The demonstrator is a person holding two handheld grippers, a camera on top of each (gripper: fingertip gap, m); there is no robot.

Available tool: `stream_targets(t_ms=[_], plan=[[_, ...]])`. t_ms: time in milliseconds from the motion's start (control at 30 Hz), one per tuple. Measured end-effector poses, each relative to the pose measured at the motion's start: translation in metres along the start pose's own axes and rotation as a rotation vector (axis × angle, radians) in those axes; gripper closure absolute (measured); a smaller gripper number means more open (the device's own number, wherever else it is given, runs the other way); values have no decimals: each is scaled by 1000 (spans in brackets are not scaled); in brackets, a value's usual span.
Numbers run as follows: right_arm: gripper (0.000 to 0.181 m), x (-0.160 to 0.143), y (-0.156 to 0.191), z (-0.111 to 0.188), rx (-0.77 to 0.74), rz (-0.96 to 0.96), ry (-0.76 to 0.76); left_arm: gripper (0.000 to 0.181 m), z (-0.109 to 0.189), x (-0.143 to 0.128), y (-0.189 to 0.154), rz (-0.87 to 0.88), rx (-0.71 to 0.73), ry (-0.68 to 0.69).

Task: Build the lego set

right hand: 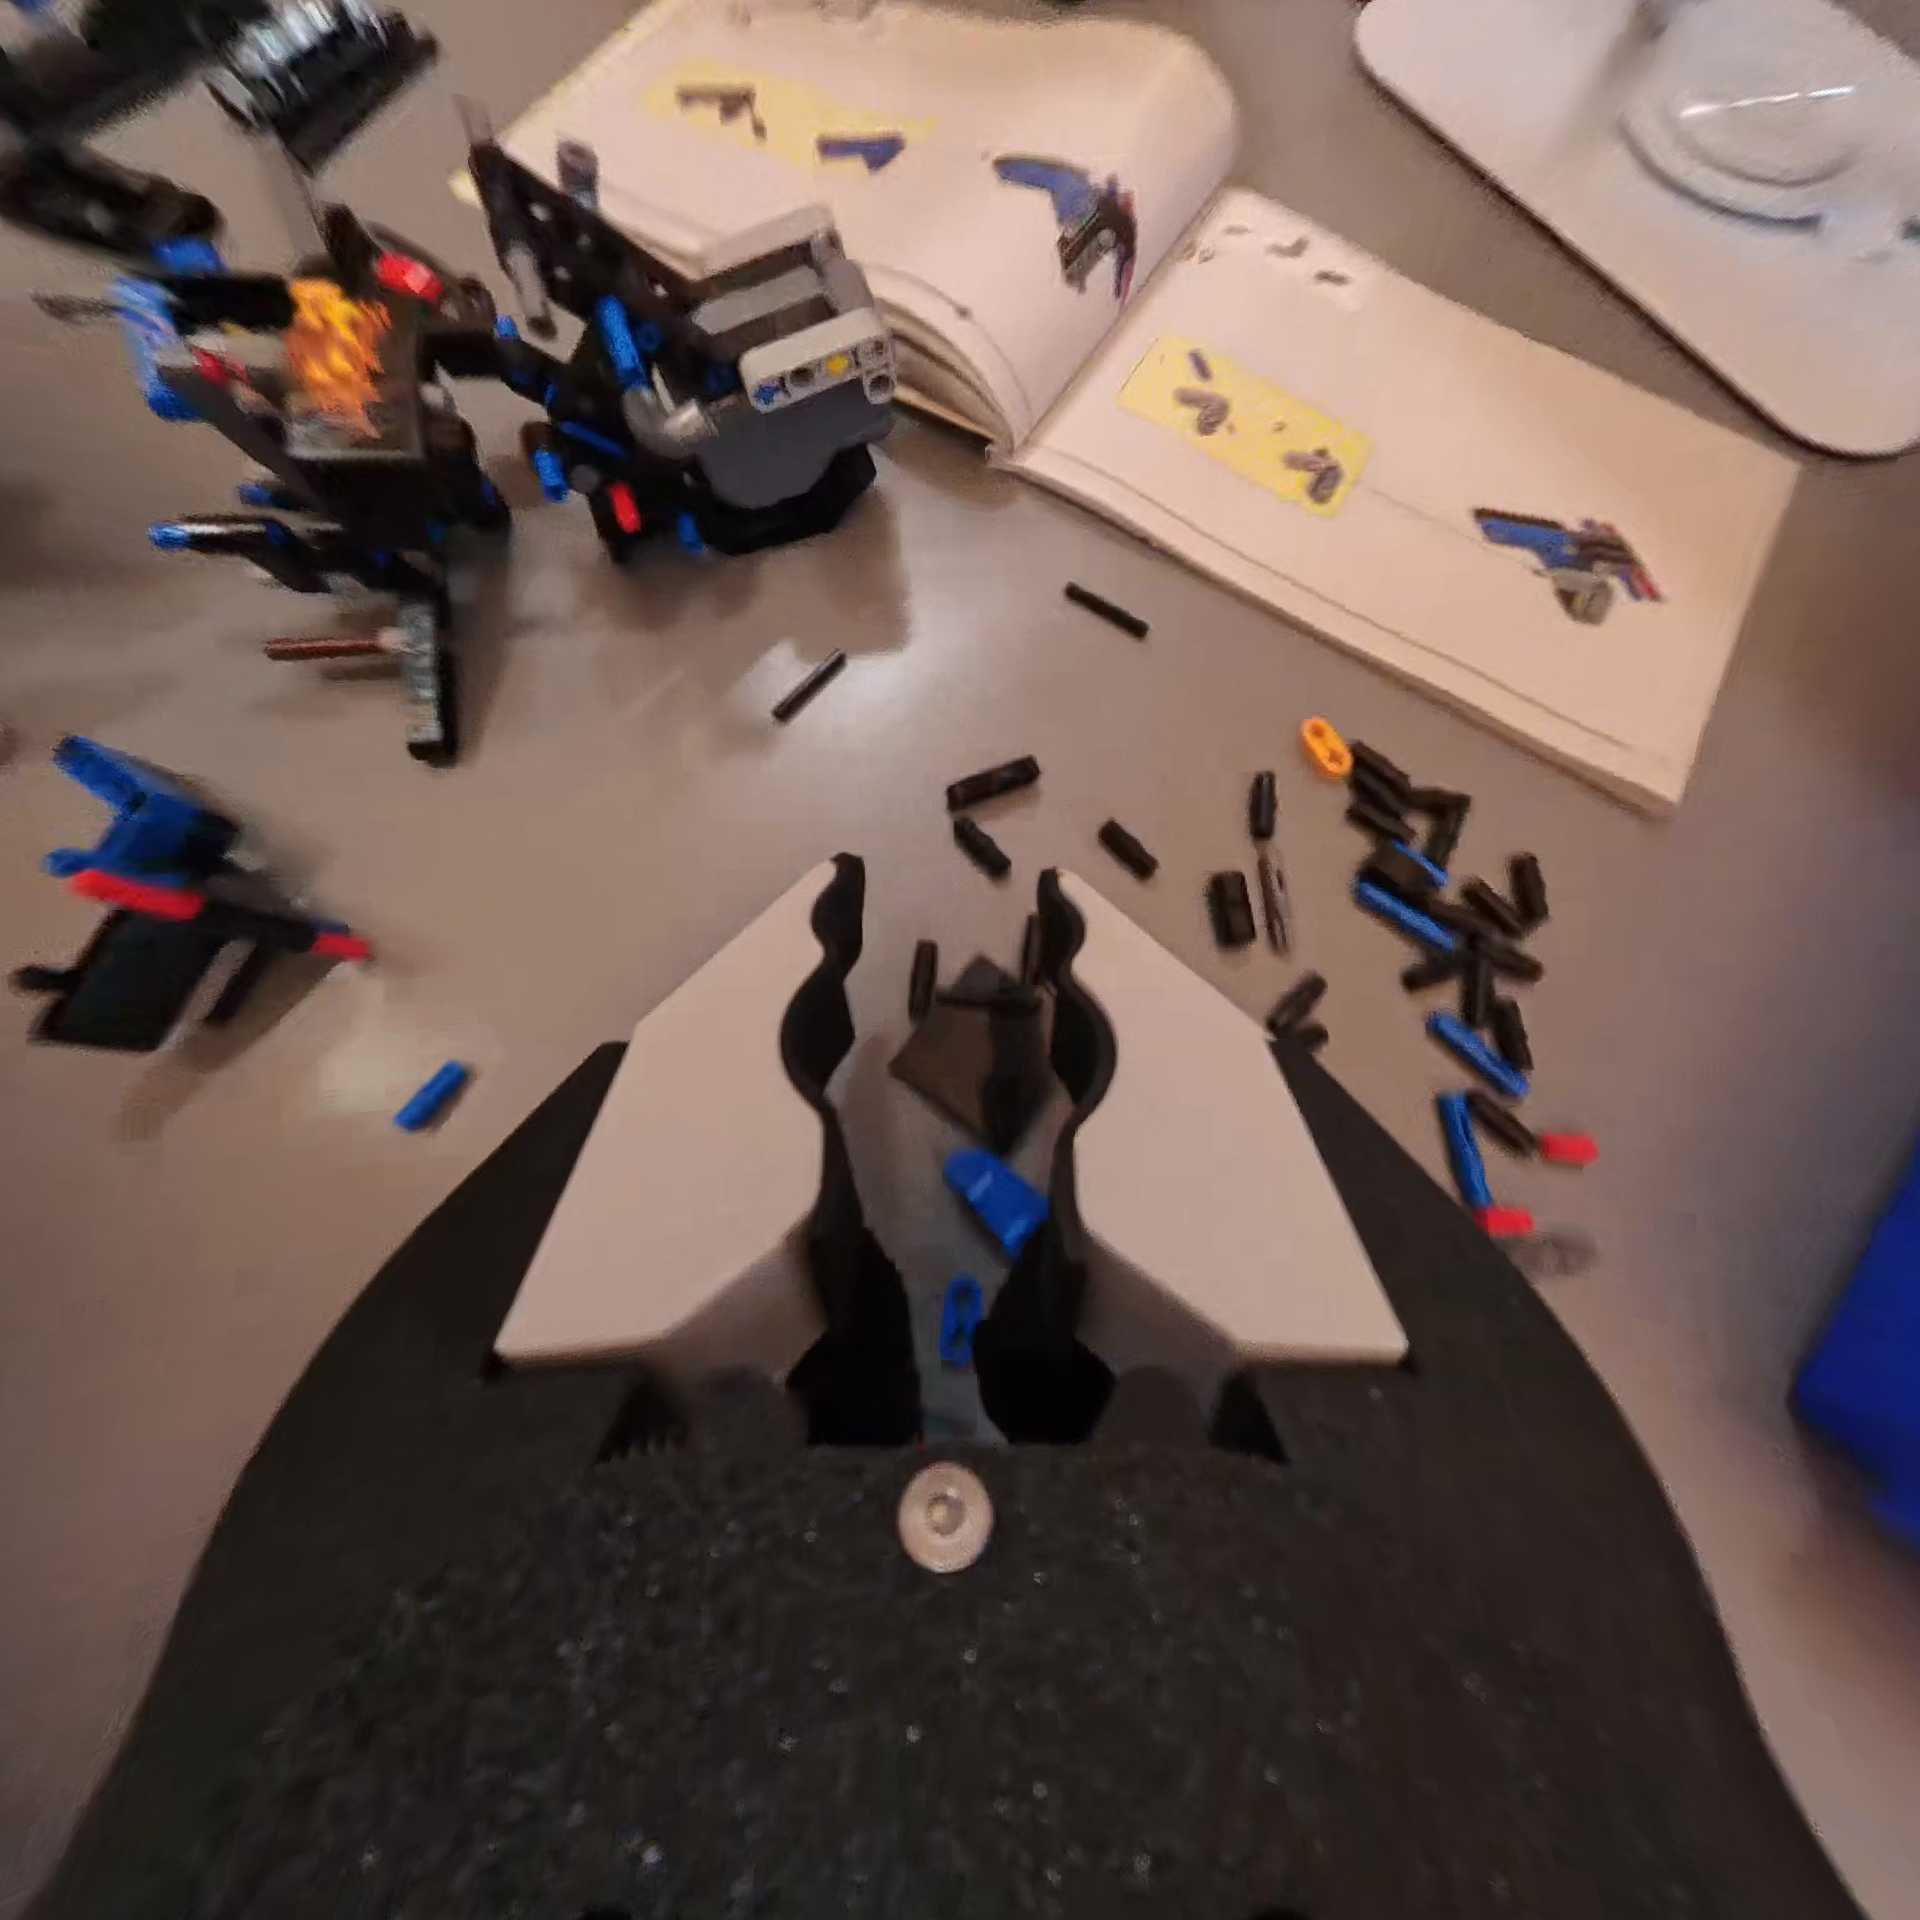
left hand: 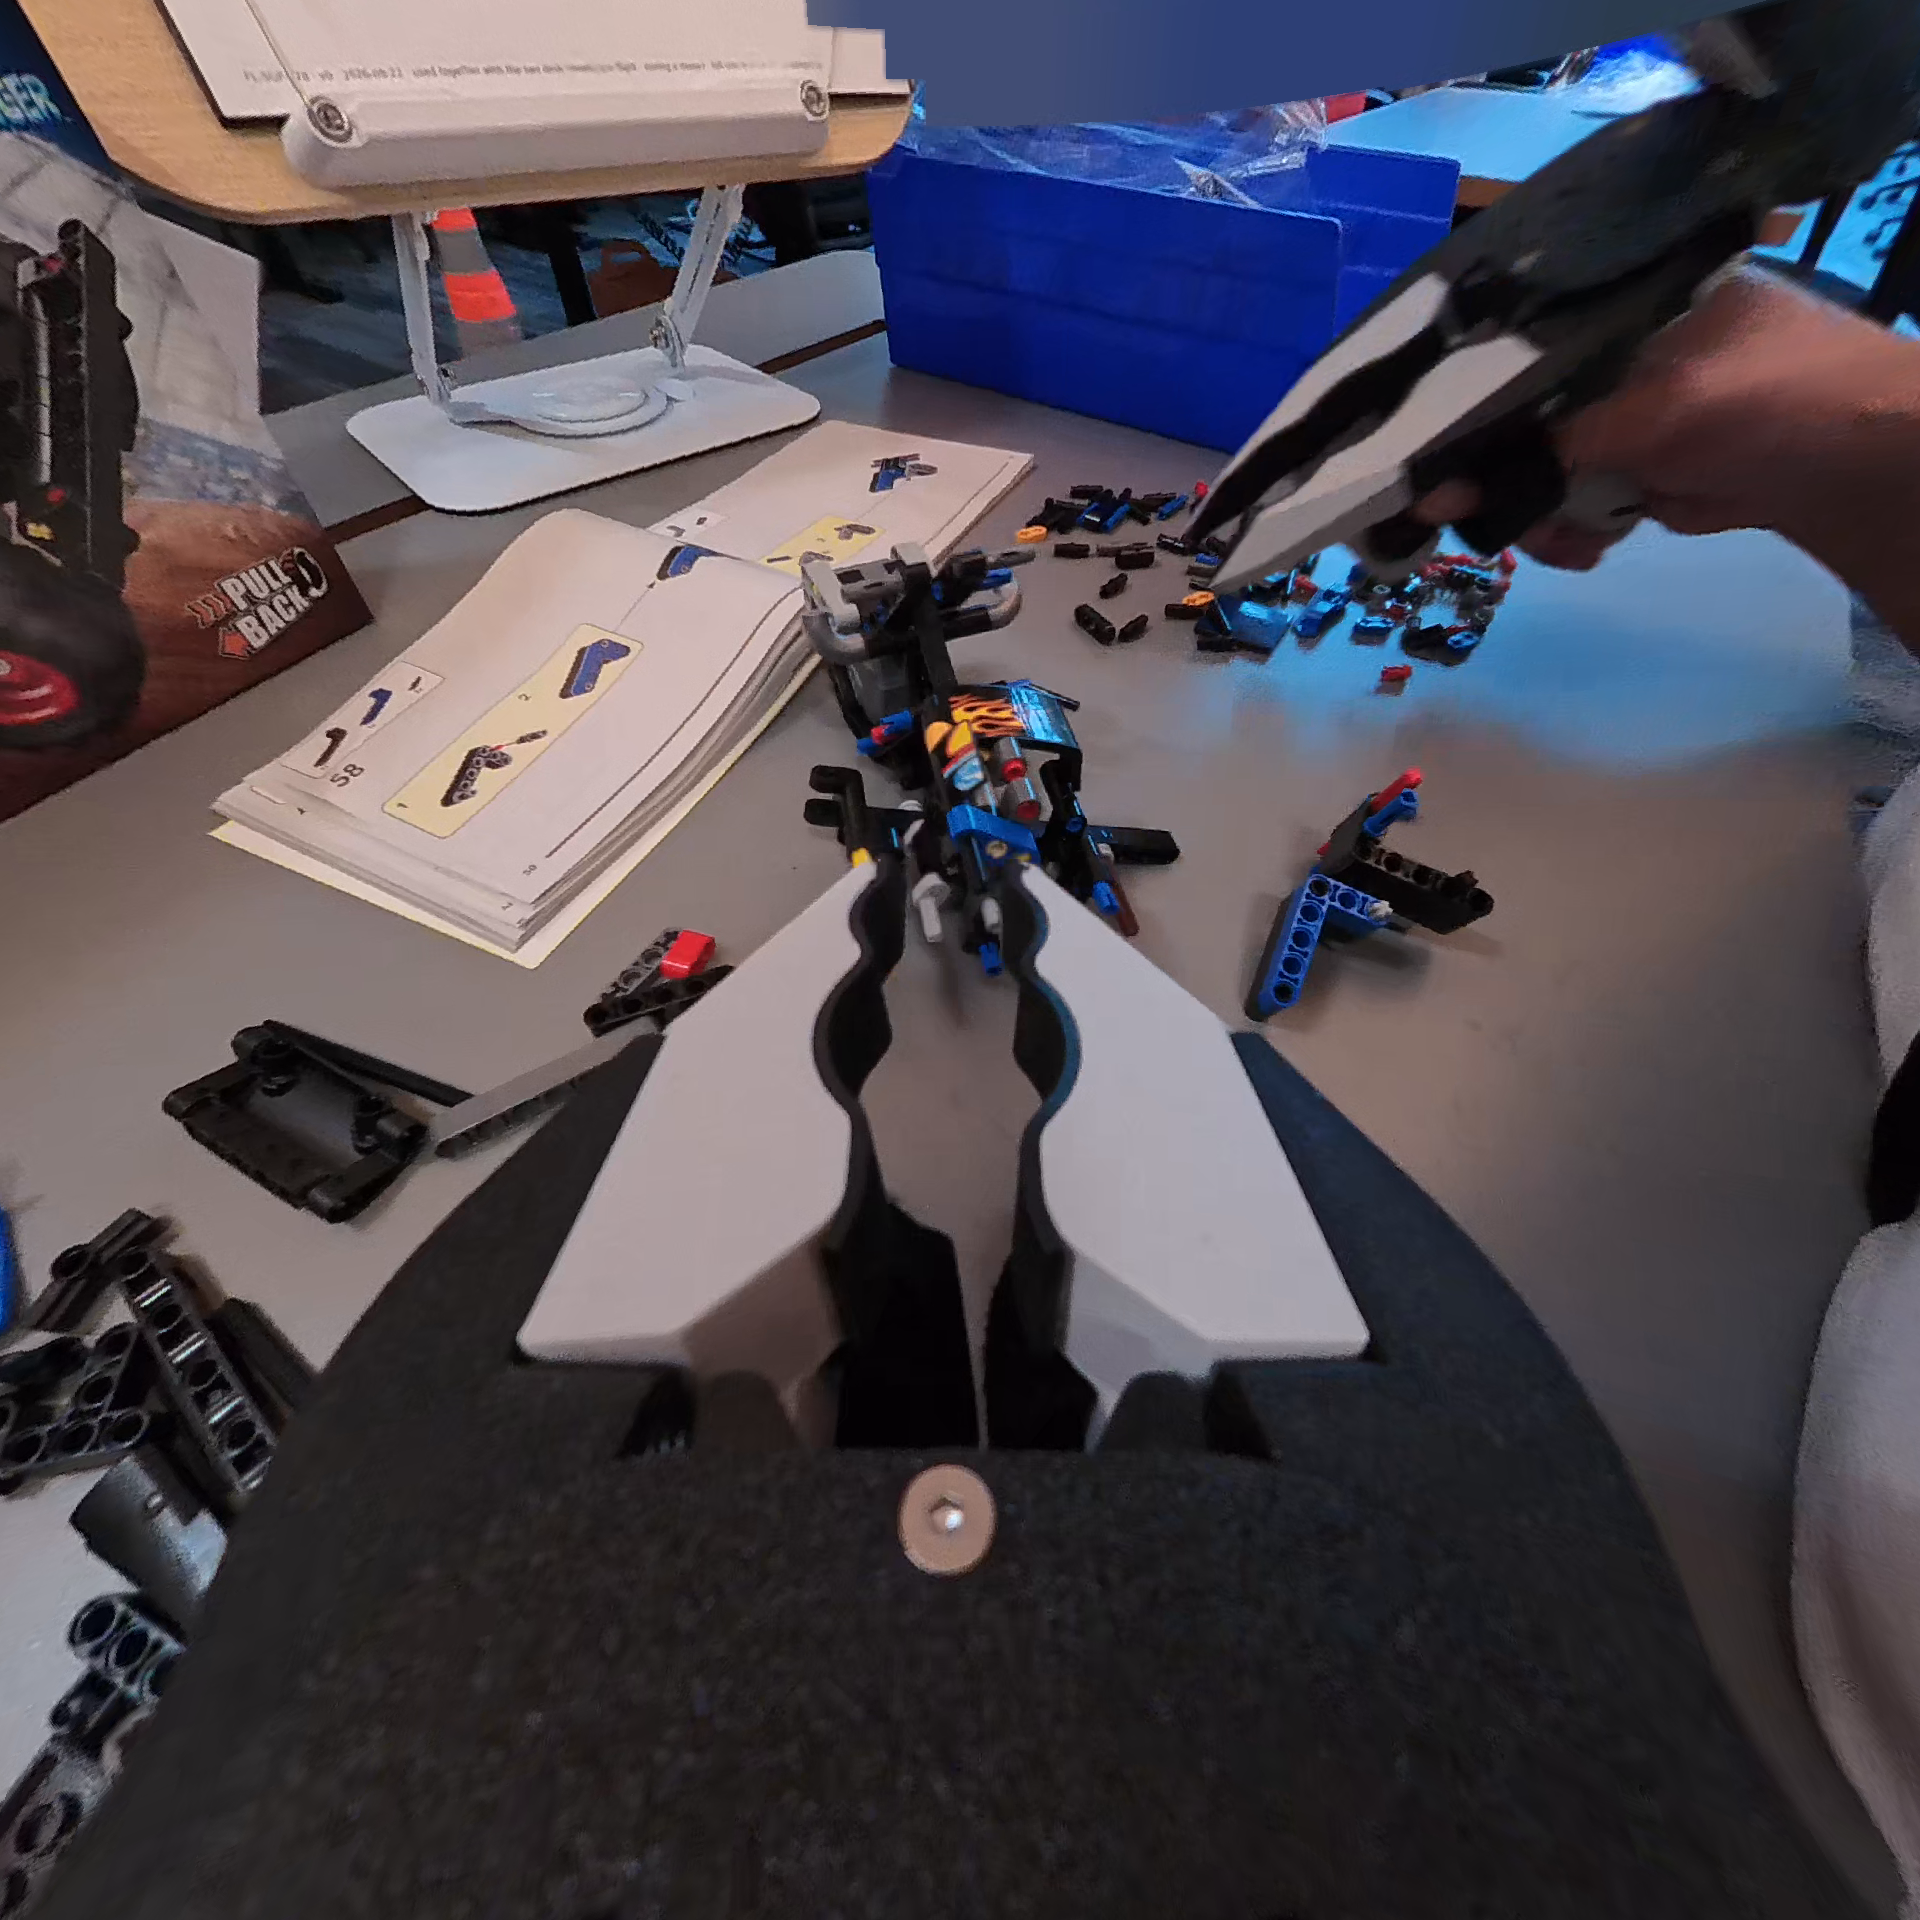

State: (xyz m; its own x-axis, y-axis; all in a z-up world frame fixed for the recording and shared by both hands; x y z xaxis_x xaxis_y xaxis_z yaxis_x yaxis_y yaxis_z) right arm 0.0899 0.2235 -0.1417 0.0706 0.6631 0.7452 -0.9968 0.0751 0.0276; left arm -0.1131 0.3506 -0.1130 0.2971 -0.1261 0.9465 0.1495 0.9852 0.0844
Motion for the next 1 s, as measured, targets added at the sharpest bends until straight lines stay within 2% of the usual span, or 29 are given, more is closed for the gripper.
stream_targets(t_ms=[67,200,367,433,500,633,800,1000], plan=[[147,4,0,-20,-40,37,55,165,5,2,-3,-14,14,-20],[151,4,-4,-39,-53,-9,116,166,16,6,-2,36,14,-77],[162,2,-1,-48,-39,-27,136,166,21,5,1,65,1,-80],[178,3,-3,-49,-65,-7,126,166,21,4,1,60,2,-76],[179,3,-4,-48,-80,6,124,166,21,4,0,51,5,-74],[178,13,3,-37,-18,-29,59,166,21,2,1,32,22,-58],[179,31,36,1,118,4,-114,166,19,0,2,18,41,-42],[178,1,88,35,299,103,-157,166,17,-2,3,9,57,-26]])
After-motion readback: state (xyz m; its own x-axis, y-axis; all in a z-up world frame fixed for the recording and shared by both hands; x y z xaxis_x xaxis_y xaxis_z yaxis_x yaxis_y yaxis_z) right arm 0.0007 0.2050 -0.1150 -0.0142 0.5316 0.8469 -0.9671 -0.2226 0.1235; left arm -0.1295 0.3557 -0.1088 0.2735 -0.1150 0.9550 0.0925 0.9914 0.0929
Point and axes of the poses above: each gripper's, where its closed fingertips meet, z back along the fingers, x out of its top, y = z × x across the jaws, the point moved 2 cm from there along z, back along the fingers, and after that the axes turned 6 degrees about -z, right-handed, at the moved point
